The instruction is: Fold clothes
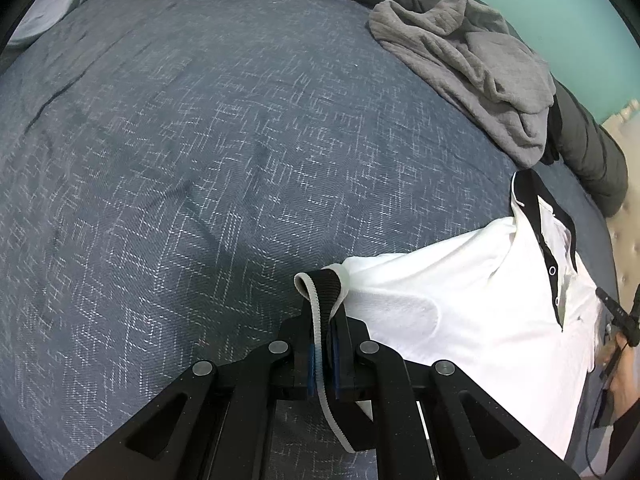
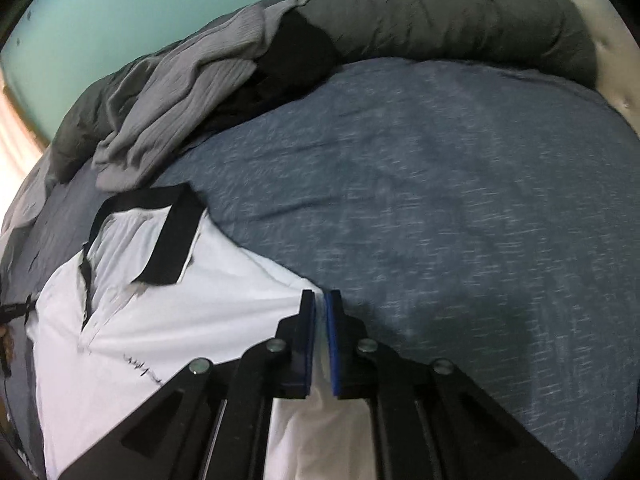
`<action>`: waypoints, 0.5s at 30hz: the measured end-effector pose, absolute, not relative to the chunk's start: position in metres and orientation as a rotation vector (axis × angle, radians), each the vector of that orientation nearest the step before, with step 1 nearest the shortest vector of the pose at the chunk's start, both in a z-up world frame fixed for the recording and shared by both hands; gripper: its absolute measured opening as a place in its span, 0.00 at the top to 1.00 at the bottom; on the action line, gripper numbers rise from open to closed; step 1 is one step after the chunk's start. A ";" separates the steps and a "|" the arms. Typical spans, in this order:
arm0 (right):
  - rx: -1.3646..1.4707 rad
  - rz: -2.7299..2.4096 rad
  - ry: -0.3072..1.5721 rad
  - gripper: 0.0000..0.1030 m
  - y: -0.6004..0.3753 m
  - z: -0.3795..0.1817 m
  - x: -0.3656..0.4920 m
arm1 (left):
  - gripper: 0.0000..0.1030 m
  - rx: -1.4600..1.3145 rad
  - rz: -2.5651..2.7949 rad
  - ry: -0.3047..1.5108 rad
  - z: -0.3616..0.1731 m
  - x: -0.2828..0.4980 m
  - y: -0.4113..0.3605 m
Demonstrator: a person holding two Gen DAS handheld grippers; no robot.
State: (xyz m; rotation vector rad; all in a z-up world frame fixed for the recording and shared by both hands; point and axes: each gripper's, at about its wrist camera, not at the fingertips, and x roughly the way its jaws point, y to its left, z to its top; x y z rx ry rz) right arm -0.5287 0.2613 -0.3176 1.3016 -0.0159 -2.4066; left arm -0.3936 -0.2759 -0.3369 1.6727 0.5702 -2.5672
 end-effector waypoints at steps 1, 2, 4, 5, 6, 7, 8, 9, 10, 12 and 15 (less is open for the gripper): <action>1.306 -2.410 -0.019 0.95 0.261 -0.319 -0.530 | 0.94 1.674 -2.567 0.567 -0.337 -0.392 -0.276; 1.313 -2.404 -0.018 0.95 0.260 -0.322 -0.532 | 0.94 1.674 -2.566 0.565 -0.337 -0.391 -0.277; 1.360 -2.336 -0.050 0.95 0.255 -0.333 -0.538 | 0.94 1.677 -2.561 0.561 -0.337 -0.390 -0.277; 1.359 -2.327 -0.050 0.94 0.255 -0.334 -0.537 | 0.94 1.678 -2.559 0.559 -0.337 -0.390 -0.277; 1.348 -2.329 -0.040 0.93 0.254 -0.333 -0.536 | 0.94 1.680 -2.558 0.554 -0.337 -0.390 -0.276; 1.321 -2.315 -0.077 0.93 0.257 -0.330 -0.534 | 0.94 1.681 -2.557 0.550 -0.337 -0.391 -0.276; 1.310 -2.321 -0.097 0.92 0.263 -0.326 -0.531 | 0.93 1.685 -2.553 0.547 -0.338 -0.391 -0.276; 1.304 -2.334 -0.107 0.90 0.270 -0.323 -0.528 | 0.93 1.689 -2.551 0.543 -0.338 -0.392 -0.276; 1.298 -2.348 -0.117 0.87 0.276 -0.319 -0.525 | 0.93 1.690 -2.550 0.542 -0.339 -0.394 -0.275; 1.279 -2.358 -0.203 0.80 0.300 -0.310 -0.517 | 0.93 1.691 -2.548 0.546 -0.339 -0.396 -0.274; 1.267 -2.359 -0.237 0.56 0.328 -0.301 -0.493 | 0.93 1.689 -2.549 0.564 -0.338 -0.394 -0.275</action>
